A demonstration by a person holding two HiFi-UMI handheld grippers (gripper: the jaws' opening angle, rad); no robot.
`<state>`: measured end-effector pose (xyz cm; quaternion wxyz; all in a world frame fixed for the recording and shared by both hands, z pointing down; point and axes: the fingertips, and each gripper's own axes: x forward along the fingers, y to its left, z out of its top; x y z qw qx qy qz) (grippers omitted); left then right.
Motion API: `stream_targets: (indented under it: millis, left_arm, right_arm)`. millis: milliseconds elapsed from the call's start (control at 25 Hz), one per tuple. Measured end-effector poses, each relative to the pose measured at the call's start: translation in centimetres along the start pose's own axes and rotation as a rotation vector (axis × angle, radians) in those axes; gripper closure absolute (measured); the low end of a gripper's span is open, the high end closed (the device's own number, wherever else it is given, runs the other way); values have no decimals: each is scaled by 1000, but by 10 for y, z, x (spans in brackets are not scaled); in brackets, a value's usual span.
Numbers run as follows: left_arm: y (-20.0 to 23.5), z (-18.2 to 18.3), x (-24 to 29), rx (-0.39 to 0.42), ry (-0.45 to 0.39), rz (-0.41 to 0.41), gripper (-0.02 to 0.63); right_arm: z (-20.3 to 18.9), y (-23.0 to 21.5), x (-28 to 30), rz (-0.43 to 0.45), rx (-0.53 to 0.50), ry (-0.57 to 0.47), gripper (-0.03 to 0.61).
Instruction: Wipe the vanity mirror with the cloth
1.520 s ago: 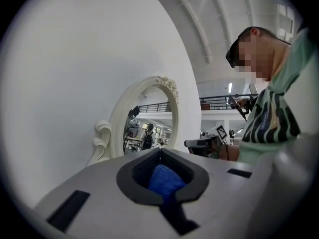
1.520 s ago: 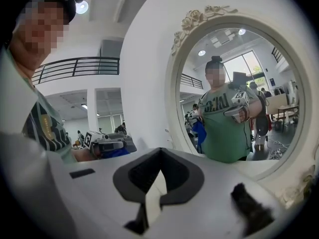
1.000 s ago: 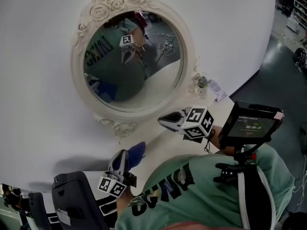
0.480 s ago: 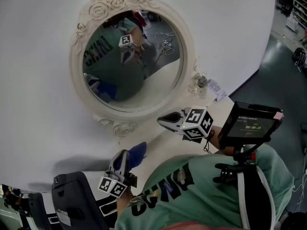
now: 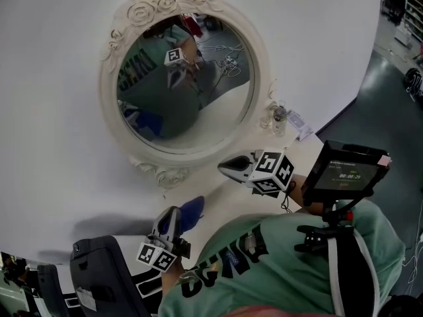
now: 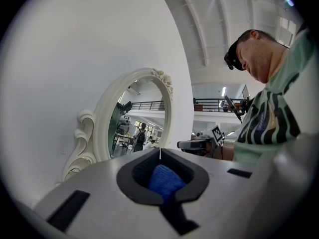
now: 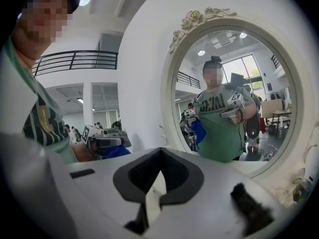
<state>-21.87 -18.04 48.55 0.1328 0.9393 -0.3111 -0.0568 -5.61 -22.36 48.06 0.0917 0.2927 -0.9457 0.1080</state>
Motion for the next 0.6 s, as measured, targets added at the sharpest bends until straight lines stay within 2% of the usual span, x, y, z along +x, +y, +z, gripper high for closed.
stream_targets:
  millis: [600]
  left_arm:
    - [-1,-2,0,-10,0,-6,598]
  right_arm:
    - [0,3,1,3,-15,9,568]
